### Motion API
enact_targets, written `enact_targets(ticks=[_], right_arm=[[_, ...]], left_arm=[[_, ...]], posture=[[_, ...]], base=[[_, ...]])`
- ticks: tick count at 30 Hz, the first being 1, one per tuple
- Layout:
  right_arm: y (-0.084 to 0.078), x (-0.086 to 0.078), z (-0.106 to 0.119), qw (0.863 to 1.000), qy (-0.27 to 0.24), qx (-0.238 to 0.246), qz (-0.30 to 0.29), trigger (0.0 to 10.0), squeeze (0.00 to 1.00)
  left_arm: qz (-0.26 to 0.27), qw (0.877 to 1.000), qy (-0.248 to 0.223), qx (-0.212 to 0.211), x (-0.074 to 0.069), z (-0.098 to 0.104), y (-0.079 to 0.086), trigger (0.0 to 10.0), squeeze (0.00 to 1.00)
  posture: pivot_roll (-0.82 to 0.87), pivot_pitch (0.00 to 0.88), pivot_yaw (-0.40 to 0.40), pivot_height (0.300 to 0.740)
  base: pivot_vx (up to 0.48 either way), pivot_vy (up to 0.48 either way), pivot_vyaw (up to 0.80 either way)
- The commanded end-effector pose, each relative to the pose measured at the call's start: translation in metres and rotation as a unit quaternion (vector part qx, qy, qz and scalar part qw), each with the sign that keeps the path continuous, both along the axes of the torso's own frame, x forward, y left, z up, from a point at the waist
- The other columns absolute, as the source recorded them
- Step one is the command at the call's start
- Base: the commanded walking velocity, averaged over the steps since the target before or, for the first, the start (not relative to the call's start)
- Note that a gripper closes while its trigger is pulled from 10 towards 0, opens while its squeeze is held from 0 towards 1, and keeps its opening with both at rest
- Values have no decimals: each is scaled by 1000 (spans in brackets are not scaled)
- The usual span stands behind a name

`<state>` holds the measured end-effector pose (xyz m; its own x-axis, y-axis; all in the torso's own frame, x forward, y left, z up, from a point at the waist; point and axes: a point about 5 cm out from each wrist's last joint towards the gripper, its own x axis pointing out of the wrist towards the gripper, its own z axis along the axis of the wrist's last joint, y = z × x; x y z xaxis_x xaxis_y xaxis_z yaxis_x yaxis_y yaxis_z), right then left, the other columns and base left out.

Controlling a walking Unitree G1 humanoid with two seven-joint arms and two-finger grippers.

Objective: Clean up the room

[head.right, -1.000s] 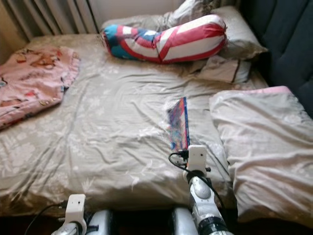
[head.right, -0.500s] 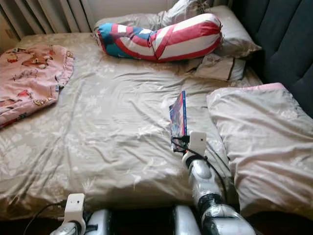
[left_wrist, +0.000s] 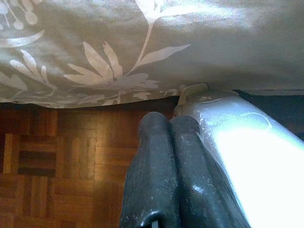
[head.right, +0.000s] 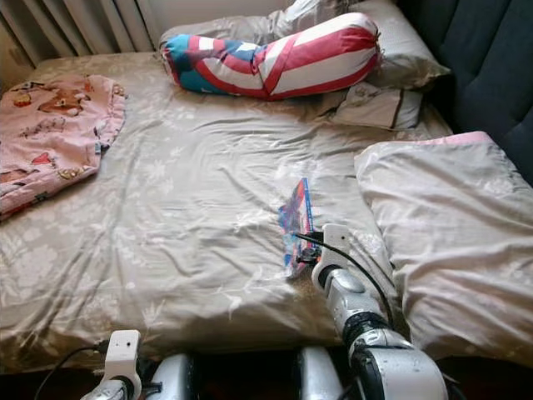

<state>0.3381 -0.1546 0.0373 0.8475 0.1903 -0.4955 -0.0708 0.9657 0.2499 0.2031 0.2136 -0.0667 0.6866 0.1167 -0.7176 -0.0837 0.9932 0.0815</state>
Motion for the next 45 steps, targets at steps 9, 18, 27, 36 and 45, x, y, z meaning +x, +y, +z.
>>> enact_targets(ticks=[9,18,27,36,45], right_arm=[[-9,-5,-7,999,26,-42,0,10000,0],[-27,-10,-11,993,35,-115,-10,10000,0],[-35,-14,-15,989,44,-137,-25,10000,0],[-39,-13,-14,987,43,-154,-29,10000,0],[-45,-12,-11,984,38,-164,-51,10000,1000]], left_arm=[[-9,997,77,5,-37,-20,0,10000,0],[-12,997,76,6,-37,-20,1,10000,0],[-20,997,78,4,-36,-22,-13,10000,0],[-21,997,78,5,-36,-22,-14,10000,0],[-20,997,77,7,-35,-22,-14,10000,0]], posture=[[-14,163,47,612],[-15,168,54,612],[-11,172,58,612],[-10,173,59,612],[-8,173,59,612]], base=[[0,0,0],[0,0,0],[0,0,0],[0,0,0],[0,0,0]])
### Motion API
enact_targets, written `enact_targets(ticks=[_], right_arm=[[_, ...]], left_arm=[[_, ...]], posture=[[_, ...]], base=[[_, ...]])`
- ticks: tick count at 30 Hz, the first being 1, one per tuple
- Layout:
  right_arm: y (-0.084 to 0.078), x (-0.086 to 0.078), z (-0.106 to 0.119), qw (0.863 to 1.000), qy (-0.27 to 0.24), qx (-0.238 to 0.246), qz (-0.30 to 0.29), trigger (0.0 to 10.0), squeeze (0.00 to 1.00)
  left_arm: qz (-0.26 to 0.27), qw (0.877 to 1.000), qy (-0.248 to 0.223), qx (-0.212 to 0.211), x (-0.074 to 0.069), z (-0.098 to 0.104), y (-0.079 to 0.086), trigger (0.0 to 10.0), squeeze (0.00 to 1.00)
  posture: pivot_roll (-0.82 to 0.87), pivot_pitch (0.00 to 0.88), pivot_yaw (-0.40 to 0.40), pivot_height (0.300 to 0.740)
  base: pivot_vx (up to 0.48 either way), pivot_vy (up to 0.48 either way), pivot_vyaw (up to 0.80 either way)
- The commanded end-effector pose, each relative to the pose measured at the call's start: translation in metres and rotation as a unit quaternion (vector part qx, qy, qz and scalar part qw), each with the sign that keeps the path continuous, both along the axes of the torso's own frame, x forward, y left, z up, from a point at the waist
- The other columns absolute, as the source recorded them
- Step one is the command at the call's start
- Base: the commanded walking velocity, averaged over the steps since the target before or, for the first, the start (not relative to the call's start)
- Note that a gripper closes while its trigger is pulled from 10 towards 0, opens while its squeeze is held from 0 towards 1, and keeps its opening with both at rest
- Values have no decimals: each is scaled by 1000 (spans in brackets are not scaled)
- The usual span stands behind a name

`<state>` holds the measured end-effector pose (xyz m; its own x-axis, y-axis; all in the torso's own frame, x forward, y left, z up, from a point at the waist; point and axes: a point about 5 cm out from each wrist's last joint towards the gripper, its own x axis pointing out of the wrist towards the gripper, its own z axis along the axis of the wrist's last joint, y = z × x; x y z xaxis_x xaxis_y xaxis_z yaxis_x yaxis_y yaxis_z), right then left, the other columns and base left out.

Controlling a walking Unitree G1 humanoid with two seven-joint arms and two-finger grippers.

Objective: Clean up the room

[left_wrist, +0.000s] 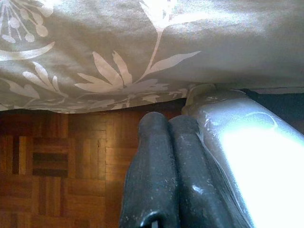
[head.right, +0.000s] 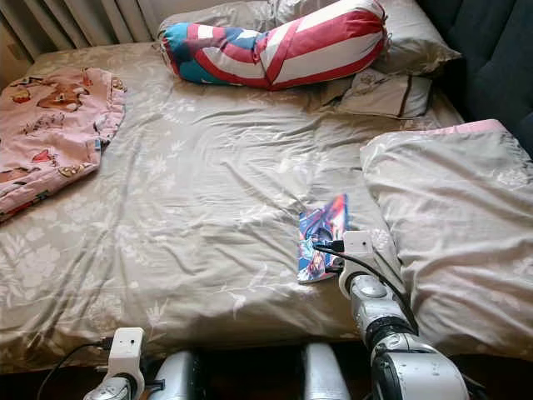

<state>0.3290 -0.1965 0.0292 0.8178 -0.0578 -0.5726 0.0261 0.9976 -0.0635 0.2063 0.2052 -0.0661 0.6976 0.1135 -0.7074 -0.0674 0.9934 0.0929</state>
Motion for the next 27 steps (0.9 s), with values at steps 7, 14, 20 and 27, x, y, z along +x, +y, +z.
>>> enact_targets(ticks=[7,14,20,27], right_arm=[[-15,0,4,999,-19,-19,-46,10000,890],[-29,4,14,994,-52,-26,-90,10000,478],[-8,-4,-2,999,-32,-11,-30,10000,0],[-2,-24,-26,996,5,44,-78,10000,0]], left_arm=[[-11,997,82,1,-38,-22,-6,10000,0],[-10,997,81,0,-38,-22,-6,10000,0],[-10,997,82,0,-38,-22,-6,10000,0],[-11,996,85,2,-43,-24,-4,10000,0]], posture=[[-7,173,59,612],[-9,170,56,612],[-4,170,57,612],[6,186,65,612]], base=[[0,0,0],[0,0,0],[0,0,0],[0,0,0]])
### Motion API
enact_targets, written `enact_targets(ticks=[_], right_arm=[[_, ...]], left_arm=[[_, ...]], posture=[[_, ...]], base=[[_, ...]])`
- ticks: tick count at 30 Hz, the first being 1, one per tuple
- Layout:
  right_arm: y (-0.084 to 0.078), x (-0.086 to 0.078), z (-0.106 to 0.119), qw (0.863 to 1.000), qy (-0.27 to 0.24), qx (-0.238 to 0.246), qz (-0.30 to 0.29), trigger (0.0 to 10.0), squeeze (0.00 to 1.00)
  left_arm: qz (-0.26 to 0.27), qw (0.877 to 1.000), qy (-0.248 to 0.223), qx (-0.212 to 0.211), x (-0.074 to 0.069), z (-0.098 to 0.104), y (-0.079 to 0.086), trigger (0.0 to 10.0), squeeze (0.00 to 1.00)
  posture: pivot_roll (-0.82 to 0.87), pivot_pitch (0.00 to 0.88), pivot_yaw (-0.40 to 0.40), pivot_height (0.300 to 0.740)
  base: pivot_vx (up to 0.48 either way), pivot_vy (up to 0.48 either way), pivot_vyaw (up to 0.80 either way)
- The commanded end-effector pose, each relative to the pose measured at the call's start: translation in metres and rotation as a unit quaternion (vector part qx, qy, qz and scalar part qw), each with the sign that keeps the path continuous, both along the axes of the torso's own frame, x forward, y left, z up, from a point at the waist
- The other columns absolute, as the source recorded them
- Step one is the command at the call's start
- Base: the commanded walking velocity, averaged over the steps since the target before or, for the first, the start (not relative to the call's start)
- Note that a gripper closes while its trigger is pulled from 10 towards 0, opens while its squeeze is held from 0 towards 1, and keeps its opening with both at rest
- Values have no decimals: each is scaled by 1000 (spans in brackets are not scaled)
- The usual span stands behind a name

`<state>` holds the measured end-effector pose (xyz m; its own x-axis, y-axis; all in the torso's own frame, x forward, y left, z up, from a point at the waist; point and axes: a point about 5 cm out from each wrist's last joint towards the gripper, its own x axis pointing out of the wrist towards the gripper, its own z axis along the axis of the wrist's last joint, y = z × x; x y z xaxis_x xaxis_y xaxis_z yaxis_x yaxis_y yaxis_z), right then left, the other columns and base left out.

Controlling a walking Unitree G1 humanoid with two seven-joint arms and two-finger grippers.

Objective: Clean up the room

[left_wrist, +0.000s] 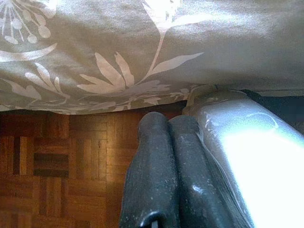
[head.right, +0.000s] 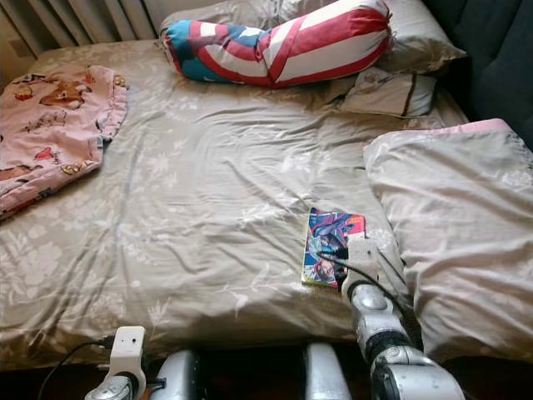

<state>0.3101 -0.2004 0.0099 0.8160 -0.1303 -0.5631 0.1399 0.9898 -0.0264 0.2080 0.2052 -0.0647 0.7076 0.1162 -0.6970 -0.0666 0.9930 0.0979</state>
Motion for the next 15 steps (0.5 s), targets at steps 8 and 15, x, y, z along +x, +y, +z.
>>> enact_targets(ticks=[8,15], right_arm=[[7,-4,-4,963,-65,223,-137,10000,710],[2,-13,-11,935,-80,277,-207,10000,333]], left_arm=[[-10,995,98,5,-56,-28,3,10000,0],[-11,995,100,15,-69,-29,18,10000,0]], posture=[[43,220,85,612],[89,265,106,612]], base=[[0,0,0],[0,0,0]])
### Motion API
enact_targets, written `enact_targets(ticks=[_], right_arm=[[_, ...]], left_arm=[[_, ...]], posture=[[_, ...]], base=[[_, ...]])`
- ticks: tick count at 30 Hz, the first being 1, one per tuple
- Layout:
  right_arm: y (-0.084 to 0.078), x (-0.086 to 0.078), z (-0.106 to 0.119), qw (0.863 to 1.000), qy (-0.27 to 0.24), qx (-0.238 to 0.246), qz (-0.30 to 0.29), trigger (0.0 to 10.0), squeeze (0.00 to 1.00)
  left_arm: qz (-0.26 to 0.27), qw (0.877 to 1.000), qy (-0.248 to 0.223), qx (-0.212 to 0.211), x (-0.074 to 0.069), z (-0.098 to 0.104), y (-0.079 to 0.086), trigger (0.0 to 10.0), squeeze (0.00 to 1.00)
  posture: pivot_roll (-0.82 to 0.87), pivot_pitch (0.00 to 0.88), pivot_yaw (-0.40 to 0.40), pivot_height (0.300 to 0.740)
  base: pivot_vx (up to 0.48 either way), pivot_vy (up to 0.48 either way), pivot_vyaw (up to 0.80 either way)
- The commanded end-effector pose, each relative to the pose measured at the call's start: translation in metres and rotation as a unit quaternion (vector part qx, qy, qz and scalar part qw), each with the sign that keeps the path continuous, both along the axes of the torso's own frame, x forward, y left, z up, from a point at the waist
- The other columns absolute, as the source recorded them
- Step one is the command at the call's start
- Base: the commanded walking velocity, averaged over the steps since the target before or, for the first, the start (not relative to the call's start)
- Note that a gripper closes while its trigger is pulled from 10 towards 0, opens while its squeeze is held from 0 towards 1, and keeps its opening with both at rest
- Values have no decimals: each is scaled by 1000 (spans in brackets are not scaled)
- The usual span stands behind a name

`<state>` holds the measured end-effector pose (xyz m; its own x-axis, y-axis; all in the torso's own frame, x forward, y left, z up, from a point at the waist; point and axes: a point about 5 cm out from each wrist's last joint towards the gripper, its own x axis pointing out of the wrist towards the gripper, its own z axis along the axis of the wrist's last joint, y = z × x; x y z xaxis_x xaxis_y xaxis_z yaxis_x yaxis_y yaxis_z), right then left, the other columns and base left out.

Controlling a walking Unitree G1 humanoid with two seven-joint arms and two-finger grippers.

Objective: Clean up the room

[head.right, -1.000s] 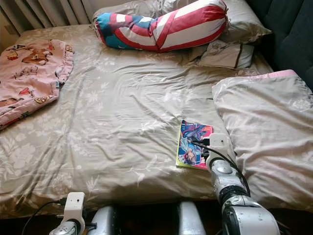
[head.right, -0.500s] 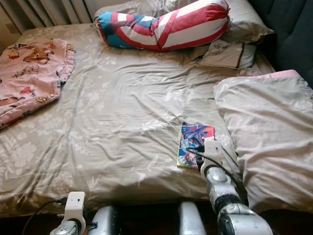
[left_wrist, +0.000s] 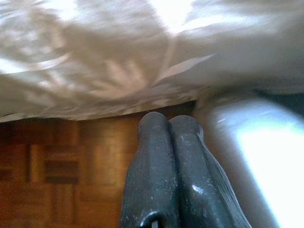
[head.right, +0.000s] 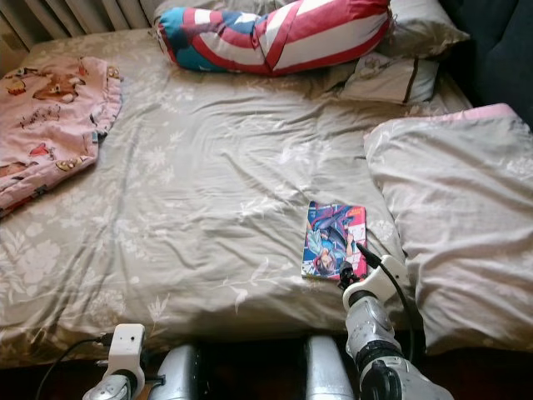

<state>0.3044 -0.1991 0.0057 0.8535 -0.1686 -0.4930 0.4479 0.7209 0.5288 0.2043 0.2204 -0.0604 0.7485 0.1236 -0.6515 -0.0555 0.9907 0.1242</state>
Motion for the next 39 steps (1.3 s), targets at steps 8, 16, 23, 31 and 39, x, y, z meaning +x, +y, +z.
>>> enact_targets(ticks=[8,16,23,31,39], right_arm=[[-4,-6,-5,998,-3,45,-52,10000,0],[-1,-1,-1,996,-21,68,-59,10000,0],[-5,9,12,992,-66,74,-79,10000,0],[-20,12,22,986,-105,69,-106,10000,0],[-25,13,26,986,-109,63,-112,10000,0]], left_arm=[[2,992,127,6,-76,-34,11,10000,0],[0,991,133,11,-88,-35,18,10000,0],[-2,991,134,13,-94,-37,15,10000,0],[25,995,79,53,-81,-24,37,10000,0],[18,997,65,49,-72,-20,37,10000,0]], posture=[[127,295,120,612],[151,312,131,612],[157,315,136,612],[154,309,133,612],[153,307,130,612]], base=[[0,0,0],[0,0,0],[0,0,0],[0,0,0],[0,0,0]])
